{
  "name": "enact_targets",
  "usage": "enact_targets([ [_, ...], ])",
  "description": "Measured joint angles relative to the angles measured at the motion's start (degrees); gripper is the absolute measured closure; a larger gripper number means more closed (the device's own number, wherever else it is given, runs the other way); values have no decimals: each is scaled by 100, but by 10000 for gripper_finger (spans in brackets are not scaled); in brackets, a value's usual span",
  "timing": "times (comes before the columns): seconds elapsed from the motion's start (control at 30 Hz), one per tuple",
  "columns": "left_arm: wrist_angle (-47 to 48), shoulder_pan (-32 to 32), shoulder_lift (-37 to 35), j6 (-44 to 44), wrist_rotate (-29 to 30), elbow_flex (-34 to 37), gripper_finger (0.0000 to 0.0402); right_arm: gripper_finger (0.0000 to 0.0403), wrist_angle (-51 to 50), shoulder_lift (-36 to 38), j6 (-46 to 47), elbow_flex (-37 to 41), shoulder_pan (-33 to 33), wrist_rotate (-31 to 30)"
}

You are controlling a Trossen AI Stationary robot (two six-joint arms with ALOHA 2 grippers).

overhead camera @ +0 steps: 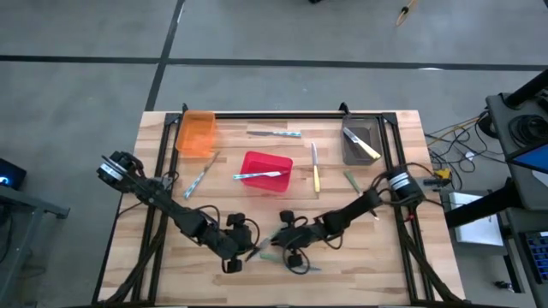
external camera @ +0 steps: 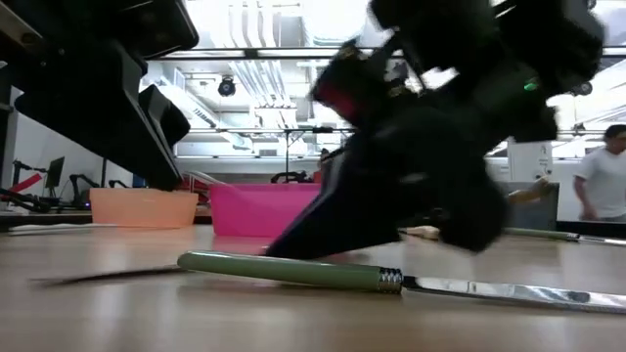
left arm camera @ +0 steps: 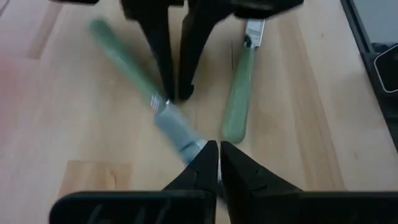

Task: Sort silverware by color (type)
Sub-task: Put the middle green table knife into the orange bin

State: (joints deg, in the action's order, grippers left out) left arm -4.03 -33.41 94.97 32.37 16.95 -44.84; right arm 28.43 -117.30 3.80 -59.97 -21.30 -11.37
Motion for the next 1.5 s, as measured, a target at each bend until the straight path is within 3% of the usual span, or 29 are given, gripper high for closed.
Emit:
enact_targets([
  [0.1,324,-30,-92,108,-27,-2,402,376,-25,-293,253,-444,61,-409],
  [0.33,1279,-180,-546,510,-111,1,402,376,-244,-445,136,-968,160,-536],
  [0.5,1344,-316,-518,798,-148,1,402,376,-538,-120,-155,-933,214,-619],
  [0.73,1086,-564,-58,1319,-152,0,402,376,-504,-51,-234,-986,440,-1502],
  [1.07,975,-616,329,1747,-79,-9,402,376,-496,-398,-80,-1075,678,-1523],
  [1.5,1924,-616,126,1942,71,-24,402,376,-1470,-263,324,-1103,457,-1461],
])
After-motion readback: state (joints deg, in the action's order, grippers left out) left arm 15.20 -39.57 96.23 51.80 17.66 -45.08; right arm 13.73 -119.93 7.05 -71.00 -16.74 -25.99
